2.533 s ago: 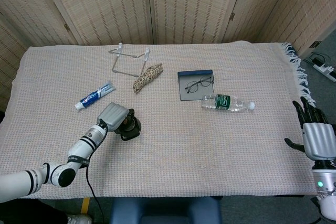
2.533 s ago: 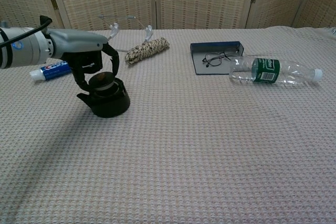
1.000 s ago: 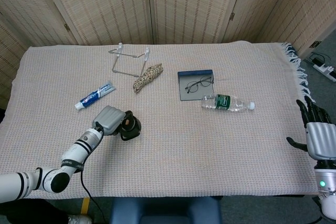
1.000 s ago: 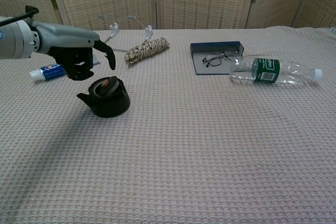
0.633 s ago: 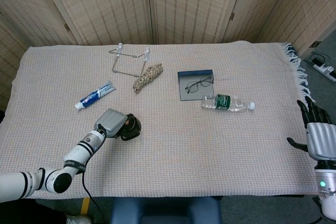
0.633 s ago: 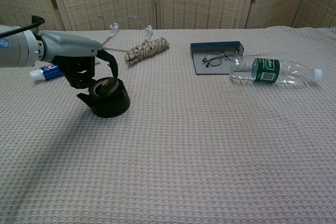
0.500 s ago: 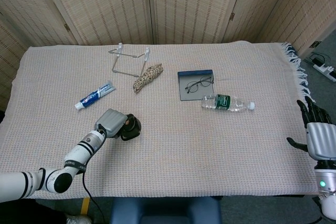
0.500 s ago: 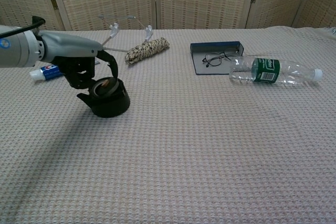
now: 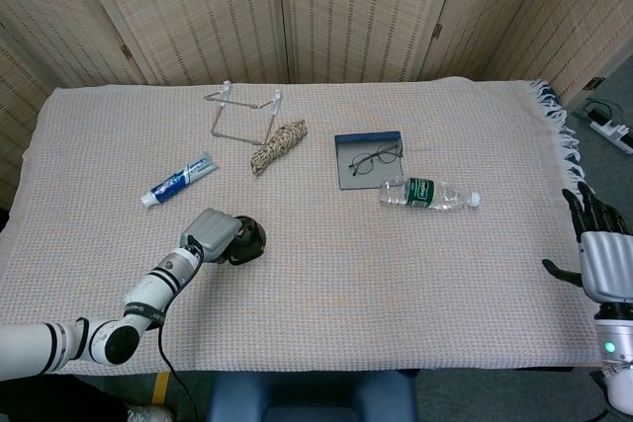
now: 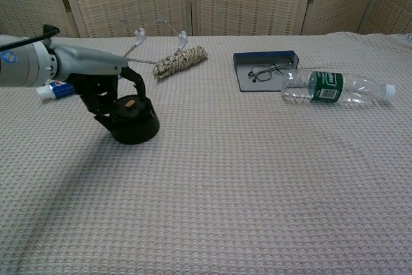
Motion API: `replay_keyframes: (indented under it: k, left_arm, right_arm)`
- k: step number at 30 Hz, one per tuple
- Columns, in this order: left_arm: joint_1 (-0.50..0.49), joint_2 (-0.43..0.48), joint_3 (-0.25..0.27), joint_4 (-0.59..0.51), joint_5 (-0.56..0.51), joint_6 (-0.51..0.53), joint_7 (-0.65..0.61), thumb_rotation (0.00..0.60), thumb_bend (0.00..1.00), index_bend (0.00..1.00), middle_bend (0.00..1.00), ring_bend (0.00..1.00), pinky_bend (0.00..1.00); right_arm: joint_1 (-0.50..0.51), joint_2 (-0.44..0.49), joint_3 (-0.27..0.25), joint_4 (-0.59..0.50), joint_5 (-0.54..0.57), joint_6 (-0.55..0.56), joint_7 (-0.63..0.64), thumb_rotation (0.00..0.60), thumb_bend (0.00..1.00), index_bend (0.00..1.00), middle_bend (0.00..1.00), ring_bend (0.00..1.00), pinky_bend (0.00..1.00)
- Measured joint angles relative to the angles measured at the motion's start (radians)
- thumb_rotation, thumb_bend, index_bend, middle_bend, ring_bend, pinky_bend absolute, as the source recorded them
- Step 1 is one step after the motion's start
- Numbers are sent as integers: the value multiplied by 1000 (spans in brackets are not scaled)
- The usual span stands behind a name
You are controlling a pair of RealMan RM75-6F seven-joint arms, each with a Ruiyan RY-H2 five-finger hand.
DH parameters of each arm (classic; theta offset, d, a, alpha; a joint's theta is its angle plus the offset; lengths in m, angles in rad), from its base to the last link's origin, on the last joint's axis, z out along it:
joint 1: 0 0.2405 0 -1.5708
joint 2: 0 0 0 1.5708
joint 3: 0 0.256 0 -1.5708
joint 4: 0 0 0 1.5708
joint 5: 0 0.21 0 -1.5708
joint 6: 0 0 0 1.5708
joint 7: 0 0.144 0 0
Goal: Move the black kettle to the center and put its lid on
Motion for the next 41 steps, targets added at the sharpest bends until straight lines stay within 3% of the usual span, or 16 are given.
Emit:
replay_keyframes:
  k: [3,6,9,13,19,24,31,41]
  left_arm:
    - [10,18,-6,-18,9,20,-13,592,768,255,824,867,891]
    - [42,43,-15,-47,38,75,-47,592,620,217,666,725,852]
    - [95,91,-20,-91,72,140,-97,596,507,190,512,576,714]
    - [186,154,-22,-131,132,224,-179,600,389,145,346,383,467]
    - [334,183,-5,-125,246,393,-253,600,348,128,211,233,255]
    - [461,179,24,-83,358,549,-303,600,346,128,159,184,185]
    - [639,135,70,34,496,734,-353,600,346,126,146,170,161]
    - [801,83,104,105,583,840,-372,600,346,126,146,169,136]
  right_arm:
    - [-2,3,0,-1,0,0,8,600,68,0,5,110,138]
    - [-5,13,-1,-5,-2,-3,27,600,68,0,5,110,137]
    - [-5,34,-8,-9,-14,-17,54,600,68,0,3,94,121]
    - [-1,84,-36,-10,-49,-72,111,600,68,0,0,0,1]
    - [7,130,-75,4,-118,-117,219,600,69,0,0,0,0]
    - [-7,123,-85,18,-145,-81,261,600,68,0,0,0,0]
    - [-58,67,-81,21,-139,25,211,600,68,0,0,0,0]
    - [-104,29,-100,17,-117,53,184,600,68,0,0,0,0]
